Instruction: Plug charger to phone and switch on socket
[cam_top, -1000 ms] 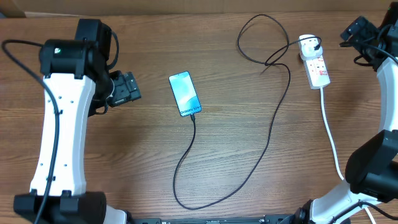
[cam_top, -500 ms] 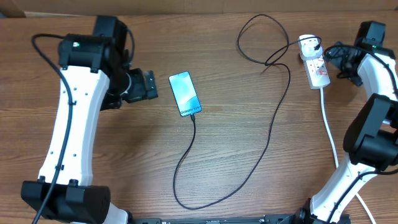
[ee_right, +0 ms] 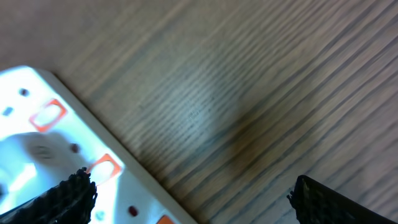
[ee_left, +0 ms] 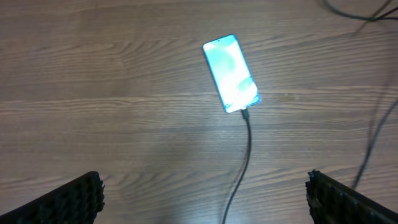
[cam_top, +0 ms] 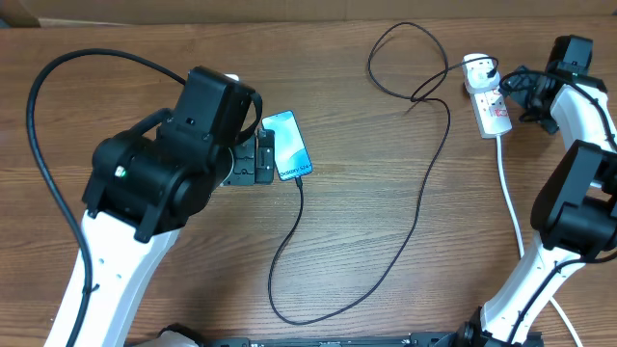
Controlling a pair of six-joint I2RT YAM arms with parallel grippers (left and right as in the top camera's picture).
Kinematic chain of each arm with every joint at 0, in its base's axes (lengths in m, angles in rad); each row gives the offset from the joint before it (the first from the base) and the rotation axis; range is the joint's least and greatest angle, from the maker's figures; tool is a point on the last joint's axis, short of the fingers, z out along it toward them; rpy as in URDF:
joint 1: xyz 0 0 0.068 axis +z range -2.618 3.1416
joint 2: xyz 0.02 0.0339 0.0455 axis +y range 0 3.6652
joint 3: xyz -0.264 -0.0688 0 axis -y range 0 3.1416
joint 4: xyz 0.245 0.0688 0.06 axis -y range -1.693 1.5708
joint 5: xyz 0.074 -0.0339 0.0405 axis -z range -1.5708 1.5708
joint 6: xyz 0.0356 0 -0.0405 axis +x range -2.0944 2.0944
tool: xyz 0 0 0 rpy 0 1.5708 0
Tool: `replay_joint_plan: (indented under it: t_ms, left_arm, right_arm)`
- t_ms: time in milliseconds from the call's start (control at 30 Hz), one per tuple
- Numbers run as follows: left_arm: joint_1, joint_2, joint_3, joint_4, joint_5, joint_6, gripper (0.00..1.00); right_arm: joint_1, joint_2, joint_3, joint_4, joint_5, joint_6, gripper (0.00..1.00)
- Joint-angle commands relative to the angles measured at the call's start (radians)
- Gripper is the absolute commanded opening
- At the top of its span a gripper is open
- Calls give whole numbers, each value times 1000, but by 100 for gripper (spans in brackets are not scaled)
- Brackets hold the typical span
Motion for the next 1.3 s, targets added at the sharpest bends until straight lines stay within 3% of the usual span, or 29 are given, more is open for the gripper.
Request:
replay_joint_plan:
  t_ms: [0, 433, 1033, 1267]
  left_arm:
    - [-4, 19, 0, -7, -46, -22, 100]
    - [-4, 19, 0, -8, -47, -22, 100]
    - [-4, 19, 0, -11, -47, -22, 100]
    - [-4, 19, 0, -11, -47, -22, 100]
  right_arm:
    - [-2, 43, 7, 7, -8, -6, 100]
    - [-2, 63, 7, 44, -117, 60, 100]
    - [-3, 92, 7, 56, -74, 61, 100]
    - [-38, 92, 16, 56, -113, 193, 100]
